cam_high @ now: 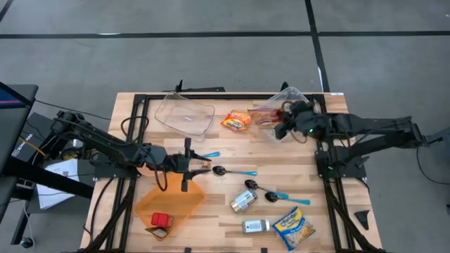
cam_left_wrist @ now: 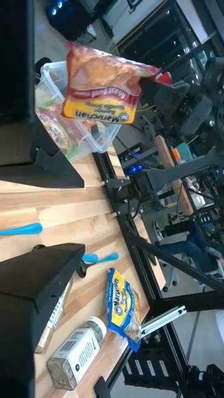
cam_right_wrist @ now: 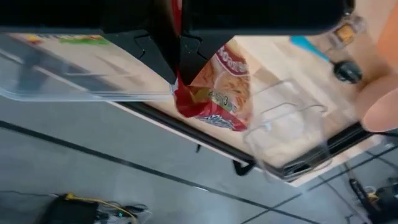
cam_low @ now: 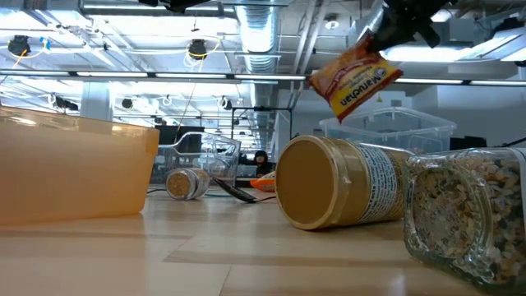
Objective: Pick & Place Food Item
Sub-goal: Put the red noodle pack into the right transparent bin
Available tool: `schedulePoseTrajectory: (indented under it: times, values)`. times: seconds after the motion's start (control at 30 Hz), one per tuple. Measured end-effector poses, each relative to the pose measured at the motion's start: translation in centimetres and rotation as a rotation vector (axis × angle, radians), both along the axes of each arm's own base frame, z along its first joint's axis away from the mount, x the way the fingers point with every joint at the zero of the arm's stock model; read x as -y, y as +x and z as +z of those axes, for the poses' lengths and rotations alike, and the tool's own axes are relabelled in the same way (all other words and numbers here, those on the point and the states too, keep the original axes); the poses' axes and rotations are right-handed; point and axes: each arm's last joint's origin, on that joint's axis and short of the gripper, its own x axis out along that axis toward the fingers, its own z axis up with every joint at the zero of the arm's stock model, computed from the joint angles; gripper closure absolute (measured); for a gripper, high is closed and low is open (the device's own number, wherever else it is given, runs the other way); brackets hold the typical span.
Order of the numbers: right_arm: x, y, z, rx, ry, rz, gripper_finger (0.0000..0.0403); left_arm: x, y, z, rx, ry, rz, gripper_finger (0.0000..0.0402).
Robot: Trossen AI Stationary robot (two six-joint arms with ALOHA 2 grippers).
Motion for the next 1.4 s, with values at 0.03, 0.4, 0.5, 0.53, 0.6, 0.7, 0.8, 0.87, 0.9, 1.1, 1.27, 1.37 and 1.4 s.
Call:
schedulePoseTrajectory:
  times: [0.03, 0.4, 0.5, 0.53, 0.6, 0.7, 0.8, 0.87, 0.9, 1.1, 1.27, 1.37, 1.4]
  values:
    - [0.3, -0.4, 0.1, -0.005, 0.005, -0.012, 0.0403, 0.0, 0.0, 0.0, 0.0, 0.0, 0.0, 0.0256]
    - [2.7, -1.5, -0.4, -0.079, 0.02, -0.145, 0.0403, 0.0, 0.0, 0.0, 0.0, 0.0, -0.003, 0.0257]
    - [3.3, -1.1, -1.3, -0.146, 0.045, -0.176, 0.0403, 0.0, 0.0, 0.0, 0.0, -0.001, -0.003, 0.0257]
    - [3.5, -0.9, -1.6, -0.161, 0.056, -0.189, 0.0403, 0.0, 0.0, 0.0, 0.0, -0.001, -0.003, 0.0257]
    - [3.9, -0.3, -2.4, -0.214, 0.089, -0.195, 0.0403, 0.0, 0.0, 0.0, 0.0, -0.001, -0.003, 0.0257]
    - [4.3, 0.8, -3.6, -0.278, 0.126, -0.194, 0.0403, 0.0, 0.0, 0.0, 0.0, -0.002, -0.003, 0.0257]
    - [4.7, 1.8, -4.7, -0.331, 0.152, -0.192, 0.0403, 0.0, 0.0, 0.0, -0.001, -0.001, -0.003, 0.0257]
    - [5.0, 2.3, -5.4, -0.366, 0.162, -0.198, 0.0403, 0.0, 0.0, 0.0, -0.001, -0.002, -0.002, 0.0257]
    - [5.1, 2.4, -5.7, -0.384, 0.171, -0.198, 0.0403, 0.0, 0.0, 0.0, -0.001, -0.002, -0.002, 0.0257]
    - [5.7, 2.5, -6.9, -0.471, 0.228, -0.225, 0.0403, 0.0, 0.0, -0.1, -0.001, -0.001, 0.001, 0.0257]
    - [5.6, 2.2, -7.1, -0.491, 0.25, -0.232, 0.0403, 0.0, 0.0, -0.1, -0.002, -0.001, 0.002, 0.0257]
    - [5.6, 2.2, -7.1, -0.487, 0.272, -0.217, 0.0403, 0.0, 0.0, -0.1, -0.002, -0.001, 0.001, 0.0257]
    - [5.5, 2.2, -7.1, -0.488, 0.276, -0.215, 0.0403, 0.0, 0.0, -0.1, -0.002, -0.001, 0.001, 0.0257]
